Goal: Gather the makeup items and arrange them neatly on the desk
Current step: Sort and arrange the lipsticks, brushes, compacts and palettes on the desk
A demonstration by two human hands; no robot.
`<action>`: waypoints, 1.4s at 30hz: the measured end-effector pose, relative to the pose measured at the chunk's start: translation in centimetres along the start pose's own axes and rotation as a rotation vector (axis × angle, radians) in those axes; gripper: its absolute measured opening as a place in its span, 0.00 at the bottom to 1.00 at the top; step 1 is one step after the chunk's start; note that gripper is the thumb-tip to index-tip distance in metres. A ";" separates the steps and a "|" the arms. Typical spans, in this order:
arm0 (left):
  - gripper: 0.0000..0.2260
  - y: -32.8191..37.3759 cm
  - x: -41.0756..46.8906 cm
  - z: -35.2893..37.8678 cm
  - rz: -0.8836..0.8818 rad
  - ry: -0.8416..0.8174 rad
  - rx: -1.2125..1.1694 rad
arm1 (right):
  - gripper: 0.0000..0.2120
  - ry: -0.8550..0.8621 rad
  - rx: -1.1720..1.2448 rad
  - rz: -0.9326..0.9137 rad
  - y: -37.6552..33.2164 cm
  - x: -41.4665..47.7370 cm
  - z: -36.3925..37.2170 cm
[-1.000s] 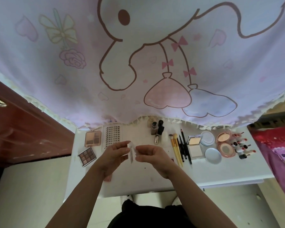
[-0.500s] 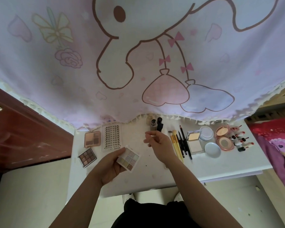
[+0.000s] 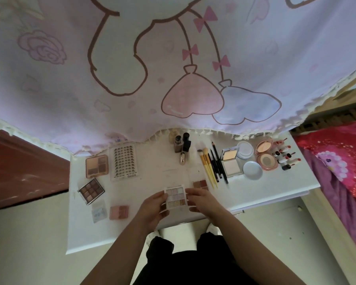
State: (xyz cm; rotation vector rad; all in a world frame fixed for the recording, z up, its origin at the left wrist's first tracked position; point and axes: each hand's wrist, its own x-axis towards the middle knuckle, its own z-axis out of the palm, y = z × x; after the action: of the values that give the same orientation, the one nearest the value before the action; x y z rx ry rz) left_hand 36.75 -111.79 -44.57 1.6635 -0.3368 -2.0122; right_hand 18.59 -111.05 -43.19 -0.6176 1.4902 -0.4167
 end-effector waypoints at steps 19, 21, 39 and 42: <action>0.09 -2.9 3.7 2.8 -0.004 0.216 0.154 | 0.20 0.137 0.102 0.010 3.6 1.6 -1.4; 0.09 -2.9 3.7 2.7 -0.011 0.220 0.124 | 0.20 0.135 0.112 0.005 3.4 1.5 -1.4; 0.13 -0.5 -0.7 -11.5 0.315 0.718 0.396 | 0.18 0.036 -0.487 -0.250 -0.6 4.3 9.3; 0.14 -0.9 -1.3 -14.6 0.289 0.735 0.449 | 0.21 -0.026 -0.646 -0.300 -0.3 4.9 12.7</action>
State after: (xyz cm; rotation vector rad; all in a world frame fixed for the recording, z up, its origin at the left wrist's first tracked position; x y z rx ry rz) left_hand 50.81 -108.52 -47.21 2.3239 -0.7314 -1.0550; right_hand 31.54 -112.71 -47.14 -1.3619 1.5070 -0.1425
